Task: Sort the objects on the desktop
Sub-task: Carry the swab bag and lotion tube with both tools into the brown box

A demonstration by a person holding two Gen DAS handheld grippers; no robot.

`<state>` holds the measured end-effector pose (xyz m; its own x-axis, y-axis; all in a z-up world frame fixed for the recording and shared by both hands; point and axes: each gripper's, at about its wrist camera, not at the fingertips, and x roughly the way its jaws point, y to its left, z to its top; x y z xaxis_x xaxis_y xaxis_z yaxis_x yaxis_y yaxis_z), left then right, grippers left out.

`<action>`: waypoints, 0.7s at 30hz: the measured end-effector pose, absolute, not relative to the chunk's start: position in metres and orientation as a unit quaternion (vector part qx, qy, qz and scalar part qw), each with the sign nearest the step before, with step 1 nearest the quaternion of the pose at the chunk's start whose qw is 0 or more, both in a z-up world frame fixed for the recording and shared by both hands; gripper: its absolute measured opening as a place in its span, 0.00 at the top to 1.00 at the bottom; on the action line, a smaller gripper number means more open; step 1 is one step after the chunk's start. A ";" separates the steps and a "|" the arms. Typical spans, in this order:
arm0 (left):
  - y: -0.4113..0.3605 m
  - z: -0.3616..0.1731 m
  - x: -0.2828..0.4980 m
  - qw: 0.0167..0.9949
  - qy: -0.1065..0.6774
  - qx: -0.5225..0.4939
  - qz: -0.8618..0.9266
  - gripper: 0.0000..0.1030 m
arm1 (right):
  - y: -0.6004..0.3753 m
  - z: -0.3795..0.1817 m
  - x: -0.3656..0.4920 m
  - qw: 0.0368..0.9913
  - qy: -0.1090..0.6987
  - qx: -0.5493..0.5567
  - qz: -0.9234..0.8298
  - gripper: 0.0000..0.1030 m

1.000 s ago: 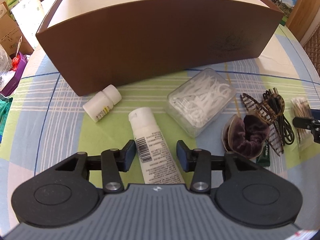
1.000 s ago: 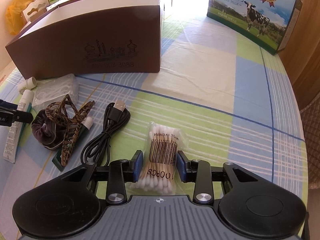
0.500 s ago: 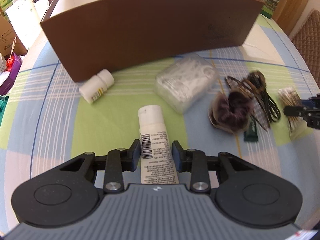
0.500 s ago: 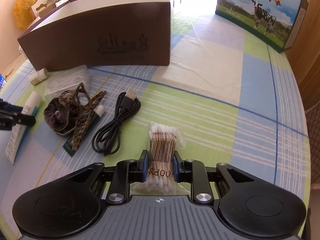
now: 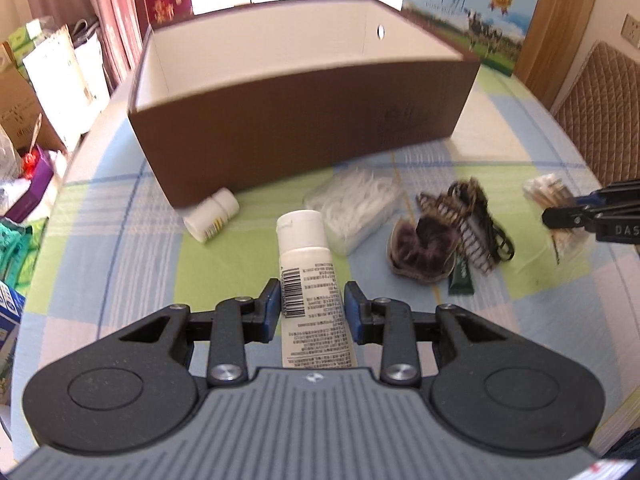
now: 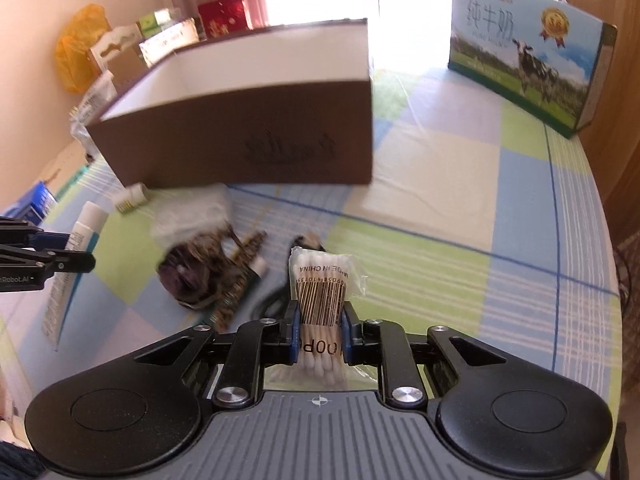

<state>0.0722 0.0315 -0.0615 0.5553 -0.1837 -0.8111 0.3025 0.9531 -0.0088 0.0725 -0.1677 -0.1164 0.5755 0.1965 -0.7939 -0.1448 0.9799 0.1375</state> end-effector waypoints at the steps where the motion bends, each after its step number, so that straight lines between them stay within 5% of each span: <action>1: 0.031 -0.057 0.073 0.881 0.448 0.065 -0.137 0.72 | -0.166 -0.114 0.074 0.887 0.450 0.029 0.100 0.84; 21: 0.022 0.019 0.129 0.917 0.361 0.064 -0.156 0.72 | -0.140 -0.049 0.141 0.899 0.393 0.021 0.191 0.84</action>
